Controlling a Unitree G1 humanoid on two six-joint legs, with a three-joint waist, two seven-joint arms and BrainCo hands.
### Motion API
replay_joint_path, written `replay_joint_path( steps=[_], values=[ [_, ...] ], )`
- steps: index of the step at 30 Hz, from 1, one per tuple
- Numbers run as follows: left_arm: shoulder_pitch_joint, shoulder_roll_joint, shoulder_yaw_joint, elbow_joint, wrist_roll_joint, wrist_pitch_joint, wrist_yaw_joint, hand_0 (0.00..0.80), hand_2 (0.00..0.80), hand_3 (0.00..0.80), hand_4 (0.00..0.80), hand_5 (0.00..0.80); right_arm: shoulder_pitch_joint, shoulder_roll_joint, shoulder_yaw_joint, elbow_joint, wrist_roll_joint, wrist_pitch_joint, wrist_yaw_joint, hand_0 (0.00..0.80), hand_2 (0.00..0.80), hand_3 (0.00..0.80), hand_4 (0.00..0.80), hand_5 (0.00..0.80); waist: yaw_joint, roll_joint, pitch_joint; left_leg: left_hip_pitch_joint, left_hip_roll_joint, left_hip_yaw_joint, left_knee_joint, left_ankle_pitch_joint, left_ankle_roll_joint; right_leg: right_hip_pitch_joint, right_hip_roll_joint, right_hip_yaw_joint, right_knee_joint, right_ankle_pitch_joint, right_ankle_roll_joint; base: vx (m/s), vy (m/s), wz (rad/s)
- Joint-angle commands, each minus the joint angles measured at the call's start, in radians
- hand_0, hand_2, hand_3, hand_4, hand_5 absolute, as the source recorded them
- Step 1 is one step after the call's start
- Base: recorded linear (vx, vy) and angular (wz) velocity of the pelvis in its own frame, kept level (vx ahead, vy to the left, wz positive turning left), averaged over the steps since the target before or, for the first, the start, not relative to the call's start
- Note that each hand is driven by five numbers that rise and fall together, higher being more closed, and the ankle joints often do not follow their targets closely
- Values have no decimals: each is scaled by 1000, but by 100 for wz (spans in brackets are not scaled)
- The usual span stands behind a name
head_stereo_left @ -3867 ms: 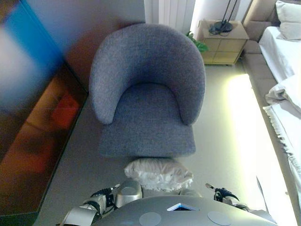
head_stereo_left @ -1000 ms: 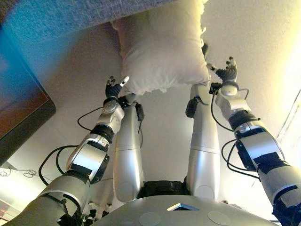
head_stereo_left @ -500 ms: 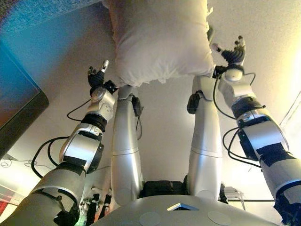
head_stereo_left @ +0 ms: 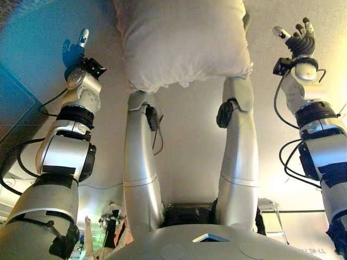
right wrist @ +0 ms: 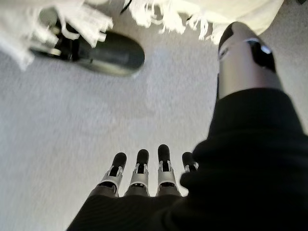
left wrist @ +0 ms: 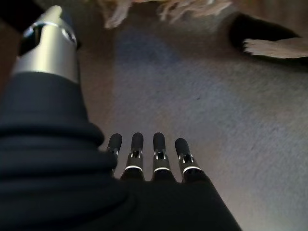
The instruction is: Pick up the cushion and take it to the sofa
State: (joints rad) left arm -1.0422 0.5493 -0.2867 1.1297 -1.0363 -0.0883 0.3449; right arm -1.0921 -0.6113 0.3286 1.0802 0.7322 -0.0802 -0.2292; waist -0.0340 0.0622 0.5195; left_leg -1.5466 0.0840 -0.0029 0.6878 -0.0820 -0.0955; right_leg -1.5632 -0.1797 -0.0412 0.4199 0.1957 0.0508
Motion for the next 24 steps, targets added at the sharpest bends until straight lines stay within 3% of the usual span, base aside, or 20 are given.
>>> replay_joint_path(
  steps=[1,5,6,13,20,24],
  values=[
    [18,36,27,31,21,32,-53,0,0,0,0,0,27,-63,49,-30,26,7,49,0,0,0,0,0,17,16,1,-12,8,-46,-78,68,-2,-7,-77,25,126,-114,103,54,38,-8],
    [-12,37,-2,7,17,70,-101,0,0,0,0,0,-13,-58,75,-31,53,49,99,0,0,0,0,0,32,22,1,-23,11,-54,-81,58,0,-7,-90,6,128,-129,98,45,5,-5],
    [-94,56,-53,59,11,120,-139,0,0,0,0,0,-62,-49,114,26,56,46,190,0,0,0,0,0,18,13,1,-23,22,-45,-78,49,-4,-7,-91,3,143,-141,89,59,-4,1],
    [-194,23,-128,78,-48,267,-191,0,0,0,0,0,-98,2,167,7,93,112,300,0,0,0,0,0,4,29,1,-23,36,-28,-88,48,-18,-7,-85,7,132,-152,85,24,48,-1],
    [-250,-15,-189,45,-84,394,-404,0,0,0,0,0,-153,48,205,-9,166,179,494,0,0,0,0,0,-1,23,1,-23,44,-31,-141,71,-30,-7,-80,1,74,-136,95,-4,-4,-2],
    [-276,-42,-226,43,-94,451,-451,0,0,0,0,0,-179,75,221,-5,170,194,510,0,0,0,0,0,-5,22,1,-23,49,-32,-168,83,-37,-7,-75,-3,41,-123,102,0,0,0]
  ],
)
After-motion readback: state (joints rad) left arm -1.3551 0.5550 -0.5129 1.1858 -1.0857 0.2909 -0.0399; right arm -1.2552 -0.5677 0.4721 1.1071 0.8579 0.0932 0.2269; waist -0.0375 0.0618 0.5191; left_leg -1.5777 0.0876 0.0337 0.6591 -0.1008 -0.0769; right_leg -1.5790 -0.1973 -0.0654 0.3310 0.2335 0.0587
